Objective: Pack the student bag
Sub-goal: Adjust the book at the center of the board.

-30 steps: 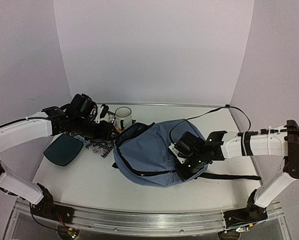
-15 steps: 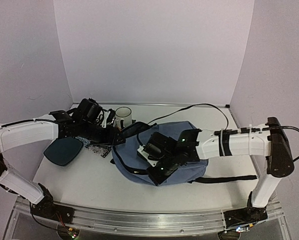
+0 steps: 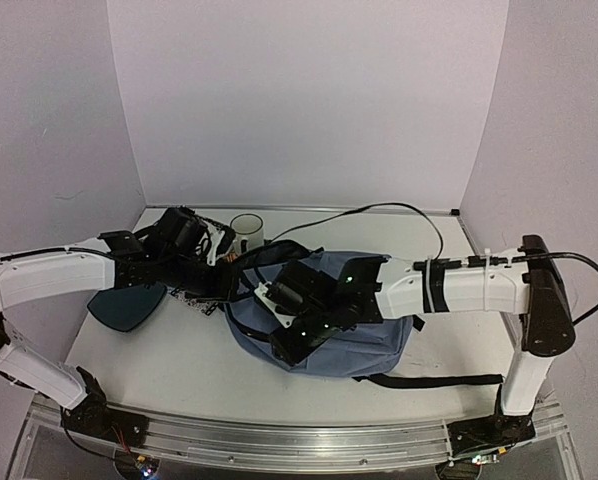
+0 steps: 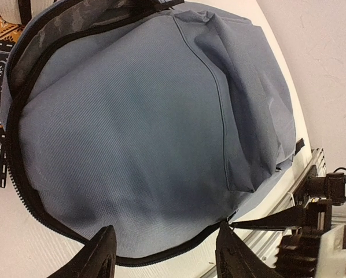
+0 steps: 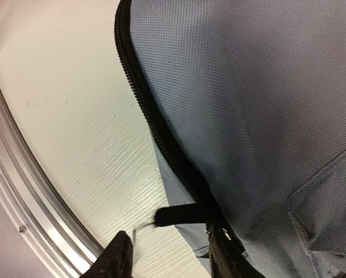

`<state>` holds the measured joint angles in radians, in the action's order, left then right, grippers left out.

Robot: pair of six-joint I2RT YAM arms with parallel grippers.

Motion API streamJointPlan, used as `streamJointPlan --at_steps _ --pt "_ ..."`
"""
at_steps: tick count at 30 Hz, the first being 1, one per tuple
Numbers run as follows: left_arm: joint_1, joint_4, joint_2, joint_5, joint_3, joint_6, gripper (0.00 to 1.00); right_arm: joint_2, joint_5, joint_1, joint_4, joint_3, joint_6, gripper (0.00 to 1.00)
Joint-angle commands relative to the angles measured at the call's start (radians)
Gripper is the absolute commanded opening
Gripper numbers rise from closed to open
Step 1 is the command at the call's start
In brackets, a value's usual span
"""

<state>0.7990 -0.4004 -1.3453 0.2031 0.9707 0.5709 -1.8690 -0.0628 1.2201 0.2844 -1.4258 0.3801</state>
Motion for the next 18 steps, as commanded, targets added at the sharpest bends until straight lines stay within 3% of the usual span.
streamJointPlan --at_steps 1,7,18 --pt "0.026 0.02 0.065 -0.024 -0.029 0.028 0.6 0.135 -0.062 -0.005 0.068 0.043 0.004 0.53" --pt "0.102 0.011 0.098 -0.076 -0.049 0.081 0.6 0.272 -0.091 -0.01 0.115 0.127 -0.01 0.63" --pt "0.262 -0.002 -0.024 -0.12 0.04 0.095 0.61 0.414 -0.179 -0.107 0.141 0.298 -0.02 0.69"
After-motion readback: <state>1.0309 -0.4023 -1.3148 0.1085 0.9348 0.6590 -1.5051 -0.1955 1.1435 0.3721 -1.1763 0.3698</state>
